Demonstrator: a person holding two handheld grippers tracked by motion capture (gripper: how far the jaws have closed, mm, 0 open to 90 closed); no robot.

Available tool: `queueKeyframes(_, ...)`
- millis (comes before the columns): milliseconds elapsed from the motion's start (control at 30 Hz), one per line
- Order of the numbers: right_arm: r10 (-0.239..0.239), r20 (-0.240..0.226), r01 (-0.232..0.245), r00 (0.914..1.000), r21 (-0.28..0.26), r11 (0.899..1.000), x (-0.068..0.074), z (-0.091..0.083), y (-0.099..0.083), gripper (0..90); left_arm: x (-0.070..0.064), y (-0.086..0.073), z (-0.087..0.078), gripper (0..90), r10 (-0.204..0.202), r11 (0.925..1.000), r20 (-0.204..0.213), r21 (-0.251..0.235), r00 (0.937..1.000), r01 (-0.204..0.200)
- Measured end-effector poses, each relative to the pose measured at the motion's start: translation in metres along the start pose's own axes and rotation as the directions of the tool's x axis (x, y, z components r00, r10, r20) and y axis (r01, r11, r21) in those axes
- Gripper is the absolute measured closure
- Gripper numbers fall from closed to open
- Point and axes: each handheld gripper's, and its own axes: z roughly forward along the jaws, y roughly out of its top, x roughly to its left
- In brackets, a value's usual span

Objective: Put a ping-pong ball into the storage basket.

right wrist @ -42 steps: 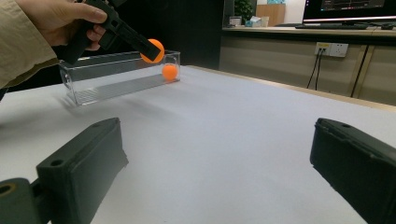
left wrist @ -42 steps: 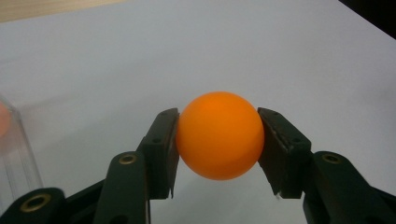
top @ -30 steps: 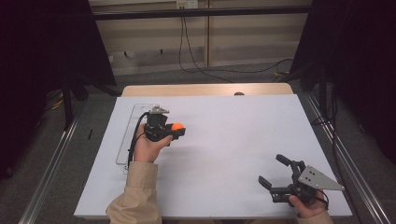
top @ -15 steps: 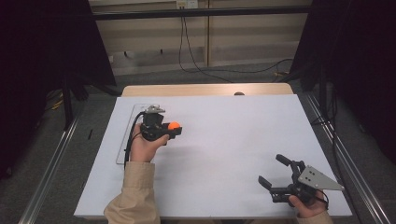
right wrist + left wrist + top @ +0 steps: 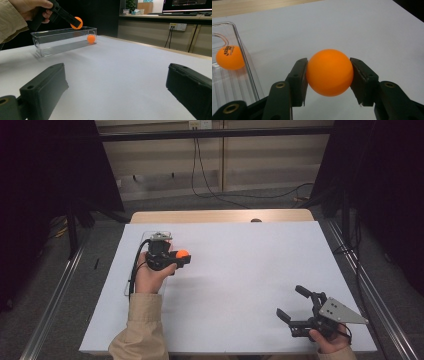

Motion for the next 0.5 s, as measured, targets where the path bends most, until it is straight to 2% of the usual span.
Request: queueKeyframes(500, 0.000, -0.001, 0.000, 1.0000, -0.001, 1.000, -0.0001, -0.0001, 0.0000, 2.2, 0.0048, -0.0007, -0.0036, 51.0, 0.005, 1.0000, -0.009, 0.002, 0.9999, -0.005)
